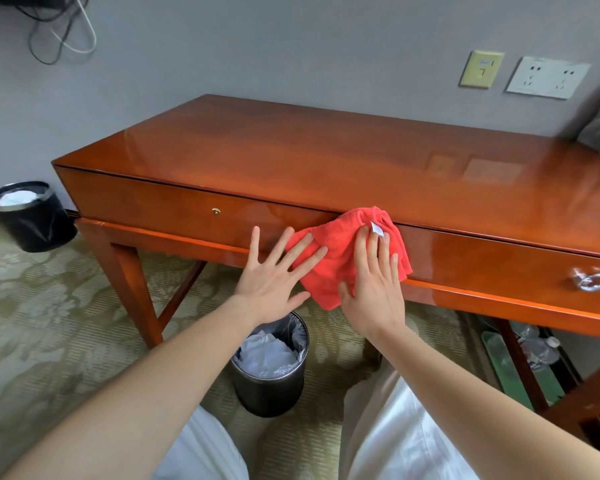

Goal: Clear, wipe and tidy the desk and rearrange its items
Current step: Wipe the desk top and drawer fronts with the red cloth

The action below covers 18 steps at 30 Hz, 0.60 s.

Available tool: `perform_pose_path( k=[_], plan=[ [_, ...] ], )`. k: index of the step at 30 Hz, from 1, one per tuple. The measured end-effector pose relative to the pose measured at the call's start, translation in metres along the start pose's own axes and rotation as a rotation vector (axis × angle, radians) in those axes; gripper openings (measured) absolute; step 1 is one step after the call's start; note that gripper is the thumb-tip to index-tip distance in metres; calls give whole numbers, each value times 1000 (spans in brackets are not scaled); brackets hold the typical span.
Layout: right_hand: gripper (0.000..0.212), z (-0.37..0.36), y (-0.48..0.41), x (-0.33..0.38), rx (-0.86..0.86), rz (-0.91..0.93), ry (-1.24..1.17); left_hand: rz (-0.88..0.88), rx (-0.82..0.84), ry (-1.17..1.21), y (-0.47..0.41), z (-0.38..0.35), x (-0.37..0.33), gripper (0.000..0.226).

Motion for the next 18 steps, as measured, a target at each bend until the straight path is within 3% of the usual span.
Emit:
perform_pose_path(
  k=[4,7,9,11,15,18],
  plan=[
    [79,4,1,-2,-19,10,-3,24,-21,30,-1,6,-6,78],
    [79,4,1,-9,-16,21,32,63,-162,419,3,17,-11,63],
    [80,4,1,-13,-11,27,71,288,-305,638,3,25,-5,49],
    [78,4,1,-15,-13,30,93,495,-247,806,-2,20,3,49],
    [76,7,0,-22,-44,32,103,545,58,1113,-15,1,-1,49],
    [74,10,2,-25,-67,50,115,547,-24,1103,-19,18,-8,23]
  ],
)
Point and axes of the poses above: each hand's wrist, its own y-axis away from the middle knuckle, its own z-axis out of the back of the hand, x = y × z, the point moved 4 cm from there along -y, towards the middle knuckle, and after that the axes turned 9 degrees about x, right-handed, at the moved point
